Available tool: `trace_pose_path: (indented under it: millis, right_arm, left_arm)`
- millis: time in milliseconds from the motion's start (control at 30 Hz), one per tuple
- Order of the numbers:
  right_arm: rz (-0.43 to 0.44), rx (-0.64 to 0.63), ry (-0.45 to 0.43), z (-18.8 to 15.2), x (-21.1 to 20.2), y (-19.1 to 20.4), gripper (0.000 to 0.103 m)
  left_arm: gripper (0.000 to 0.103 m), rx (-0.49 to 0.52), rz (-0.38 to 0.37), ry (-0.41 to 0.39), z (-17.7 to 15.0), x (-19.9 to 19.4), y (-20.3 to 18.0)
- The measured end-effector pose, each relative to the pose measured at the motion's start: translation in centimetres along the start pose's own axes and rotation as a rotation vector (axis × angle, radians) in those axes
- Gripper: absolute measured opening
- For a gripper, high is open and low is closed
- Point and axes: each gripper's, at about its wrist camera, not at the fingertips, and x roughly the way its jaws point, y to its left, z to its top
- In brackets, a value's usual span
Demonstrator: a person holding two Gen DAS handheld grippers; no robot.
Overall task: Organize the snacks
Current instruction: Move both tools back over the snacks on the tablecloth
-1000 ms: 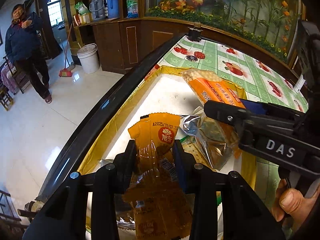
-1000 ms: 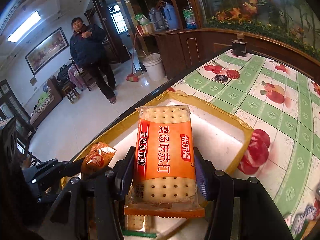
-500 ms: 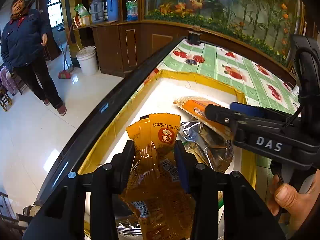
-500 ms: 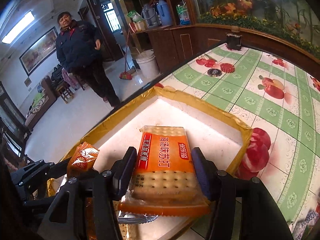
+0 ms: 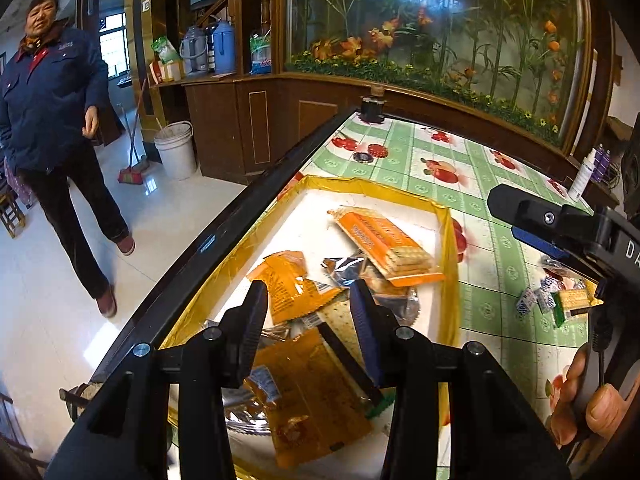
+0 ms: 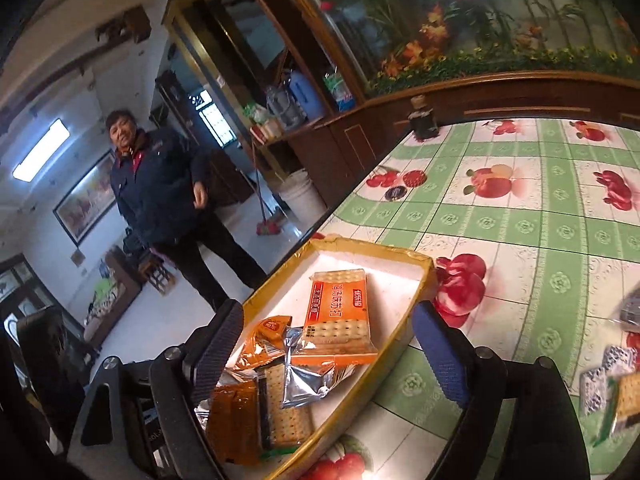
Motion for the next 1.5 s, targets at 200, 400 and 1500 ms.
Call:
trace_pose_path:
  millis: [200, 400, 1500]
  right_arm:
    - [-0.03, 0.026, -0.08, -0.7, -3.6, -0.5, 0.088]
    - [-0.024, 0.026, -0.176, -1.2, -8.1, -0.7, 0.088]
    - [-0.002, 0.109, -0.476, -5.6, -24.7, -6.4, 0.097]
  left_arm:
    - [0.041, 0.022, -0.013, -0.031, -0.1, -2.0, -1.6]
    - [0.041, 0.052, -0.02, -0.057, -0.2, -3.5, -3.2]
    - [0.055, 0.188, -0.122, -0.137, -1.7, -9.0, -12.0]
